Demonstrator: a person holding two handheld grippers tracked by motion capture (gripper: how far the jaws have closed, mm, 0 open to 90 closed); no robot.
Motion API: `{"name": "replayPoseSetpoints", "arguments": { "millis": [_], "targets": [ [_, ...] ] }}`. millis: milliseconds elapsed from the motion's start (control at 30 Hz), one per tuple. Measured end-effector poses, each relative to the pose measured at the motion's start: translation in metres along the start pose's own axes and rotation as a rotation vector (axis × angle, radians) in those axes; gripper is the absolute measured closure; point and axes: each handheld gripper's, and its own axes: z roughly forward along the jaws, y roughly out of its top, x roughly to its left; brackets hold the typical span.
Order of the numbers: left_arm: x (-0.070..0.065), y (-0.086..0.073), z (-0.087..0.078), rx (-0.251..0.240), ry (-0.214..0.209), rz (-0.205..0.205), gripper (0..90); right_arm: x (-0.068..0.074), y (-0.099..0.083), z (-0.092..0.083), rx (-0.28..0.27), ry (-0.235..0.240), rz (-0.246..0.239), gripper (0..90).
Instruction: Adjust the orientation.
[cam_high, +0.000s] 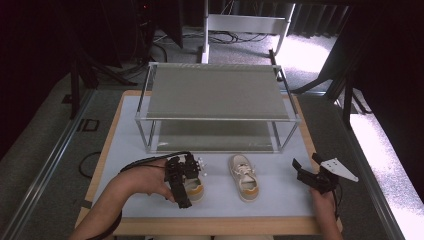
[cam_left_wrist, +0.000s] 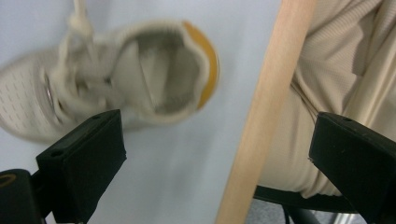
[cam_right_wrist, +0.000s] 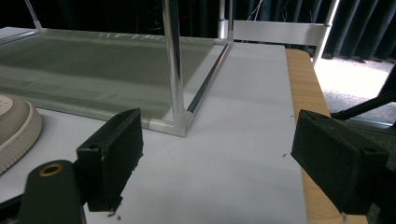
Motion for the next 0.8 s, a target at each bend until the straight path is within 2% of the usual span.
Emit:
{"name": "replayPoseSetpoints", "arguments": {
  "millis": [133,333,533,600,667,800],
  "targets": [
    [-0.001,0.012,0.005,0.008,-0.005,0.018,3.3,0.0,0.0,0.0,-0.002,0.001,0.003,16.1],
    [0.0,0.024,0.018,0.026,-0.014,0.011,6.0,0.0,0.0,0.0,-0.004,0.003,0.004,16.2],
    [0.002,0.029,0.031,0.05,-0.027,0.012,28.6,-0.001,0.0,0.0,-0.004,0.003,0.006,16.2],
    [0.004,0.03,0.035,0.063,-0.002,0.003,34.4,0.0,0.0,0.0,-0.004,0.003,0.005,16.2],
    [0.008,0.03,0.039,0.064,-0.012,-0.005,44.6,0.0,0.0,0.0,-0.004,0.004,0.004,16.2],
    [0.013,0.029,0.047,0.07,-0.045,-0.014,57.8,-0.001,0.0,0.0,-0.003,0.005,0.006,16.2]
  ]
}}
